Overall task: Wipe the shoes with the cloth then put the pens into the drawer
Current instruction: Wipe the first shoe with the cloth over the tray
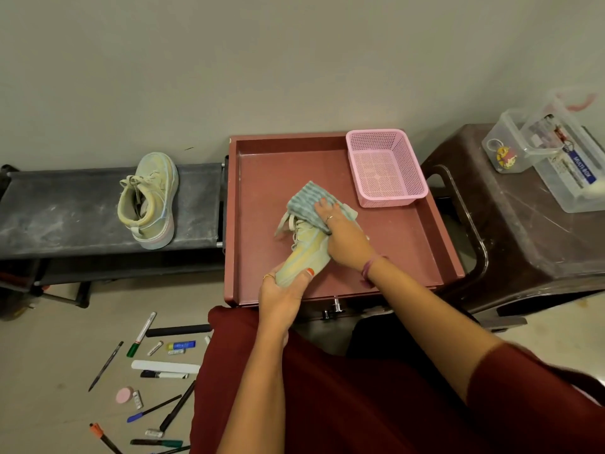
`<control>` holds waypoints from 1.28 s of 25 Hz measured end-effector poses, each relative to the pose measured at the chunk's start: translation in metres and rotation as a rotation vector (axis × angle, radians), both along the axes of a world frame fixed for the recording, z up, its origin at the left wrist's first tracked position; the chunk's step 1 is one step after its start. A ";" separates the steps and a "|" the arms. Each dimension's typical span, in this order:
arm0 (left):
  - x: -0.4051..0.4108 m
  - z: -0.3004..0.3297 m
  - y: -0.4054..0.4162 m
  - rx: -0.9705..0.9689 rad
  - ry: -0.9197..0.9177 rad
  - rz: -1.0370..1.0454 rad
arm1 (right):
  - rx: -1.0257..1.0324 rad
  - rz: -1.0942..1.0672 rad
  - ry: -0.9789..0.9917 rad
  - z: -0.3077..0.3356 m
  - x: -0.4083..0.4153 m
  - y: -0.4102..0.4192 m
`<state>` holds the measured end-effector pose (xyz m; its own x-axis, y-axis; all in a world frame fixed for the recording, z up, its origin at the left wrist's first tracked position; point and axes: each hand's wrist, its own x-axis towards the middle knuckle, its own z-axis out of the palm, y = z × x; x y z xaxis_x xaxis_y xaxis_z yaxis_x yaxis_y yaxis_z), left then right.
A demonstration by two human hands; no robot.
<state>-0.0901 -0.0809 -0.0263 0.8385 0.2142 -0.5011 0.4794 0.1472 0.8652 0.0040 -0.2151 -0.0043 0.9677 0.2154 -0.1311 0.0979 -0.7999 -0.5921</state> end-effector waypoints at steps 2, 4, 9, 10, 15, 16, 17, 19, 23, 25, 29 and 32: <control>0.001 -0.001 0.003 -0.010 0.018 0.018 | 0.115 0.097 -0.037 -0.002 -0.044 0.007; 0.002 -0.004 0.006 -0.007 0.010 -0.011 | 0.180 0.229 -0.096 -0.002 -0.079 0.001; -0.002 0.003 0.001 0.008 0.001 0.004 | -0.030 0.309 -0.155 -0.013 -0.028 -0.031; -0.002 0.004 0.000 0.005 0.000 0.009 | -0.044 0.274 -0.143 -0.014 -0.014 -0.030; -0.002 0.004 0.003 -0.007 -0.012 0.047 | 0.012 0.285 -0.120 -0.005 -0.043 0.006; -0.002 0.004 0.003 -0.009 -0.053 0.019 | 0.054 0.343 -0.147 -0.004 -0.060 0.006; -0.002 0.004 0.003 -0.015 -0.084 -0.007 | 0.085 0.378 -0.181 -0.005 -0.070 0.002; -0.001 0.003 0.003 -0.012 -0.059 -0.023 | 0.070 0.384 -0.232 -0.012 -0.064 -0.016; 0.000 0.005 -0.003 -0.013 0.040 0.023 | -0.028 0.133 -0.146 -0.037 -0.021 -0.044; 0.000 0.003 -0.003 -0.011 0.051 0.027 | -0.052 -0.037 -0.092 -0.036 -0.019 -0.031; 0.002 -0.002 0.002 -0.032 0.067 0.051 | 0.196 -0.012 -0.026 -0.024 -0.081 0.003; 0.003 -0.002 0.002 -0.030 0.064 0.023 | 0.138 0.109 -0.146 -0.024 -0.094 -0.007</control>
